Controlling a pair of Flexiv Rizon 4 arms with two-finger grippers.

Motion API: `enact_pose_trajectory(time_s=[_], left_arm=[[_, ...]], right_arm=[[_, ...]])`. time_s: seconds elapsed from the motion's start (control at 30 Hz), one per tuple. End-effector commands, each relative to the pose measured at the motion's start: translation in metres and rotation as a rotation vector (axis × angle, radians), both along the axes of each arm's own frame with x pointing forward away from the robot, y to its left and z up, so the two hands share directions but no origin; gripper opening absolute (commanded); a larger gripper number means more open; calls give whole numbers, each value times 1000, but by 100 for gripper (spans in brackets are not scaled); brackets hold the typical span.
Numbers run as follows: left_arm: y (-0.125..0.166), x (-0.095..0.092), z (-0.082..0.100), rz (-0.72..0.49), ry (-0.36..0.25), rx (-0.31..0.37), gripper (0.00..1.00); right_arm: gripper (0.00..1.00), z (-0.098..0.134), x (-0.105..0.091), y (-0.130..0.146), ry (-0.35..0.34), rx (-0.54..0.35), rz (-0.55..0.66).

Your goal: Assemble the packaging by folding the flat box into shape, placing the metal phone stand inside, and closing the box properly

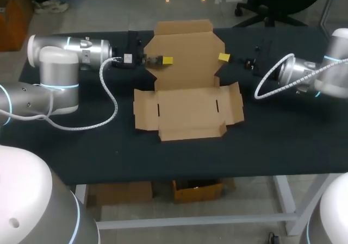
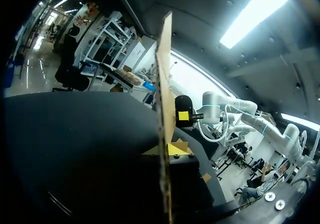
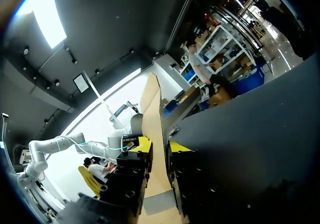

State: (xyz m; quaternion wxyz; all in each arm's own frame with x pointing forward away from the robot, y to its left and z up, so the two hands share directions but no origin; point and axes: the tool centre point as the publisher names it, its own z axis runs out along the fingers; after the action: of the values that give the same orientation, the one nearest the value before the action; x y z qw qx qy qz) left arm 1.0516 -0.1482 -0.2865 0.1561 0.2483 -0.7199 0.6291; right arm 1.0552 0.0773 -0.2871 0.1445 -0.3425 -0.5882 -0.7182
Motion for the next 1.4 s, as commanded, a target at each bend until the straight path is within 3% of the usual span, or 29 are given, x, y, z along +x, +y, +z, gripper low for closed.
enact_pose_trajectory(time_s=[0.03,0.43,0.53,0.63,0.97,1.4], left_arm=[[1,9,-3,-19,2,-3,0],[-2,23,8,-71,-57,9,0],[-4,28,10,-83,-77,8,0],[-6,33,12,-89,-97,7,0],[-7,46,19,-89,-147,-26,0],[-8,59,30,-119,-228,-43,0]], right_arm=[[41,3,-2,-3,3,-16,-5],[35,12,-24,-26,36,-133,-90],[22,14,-31,-31,39,-155,-113],[0,16,-37,-37,45,-177,-131],[0,20,-56,-52,58,-243,-185],[0,20,-90,-54,5,-459,-147]])
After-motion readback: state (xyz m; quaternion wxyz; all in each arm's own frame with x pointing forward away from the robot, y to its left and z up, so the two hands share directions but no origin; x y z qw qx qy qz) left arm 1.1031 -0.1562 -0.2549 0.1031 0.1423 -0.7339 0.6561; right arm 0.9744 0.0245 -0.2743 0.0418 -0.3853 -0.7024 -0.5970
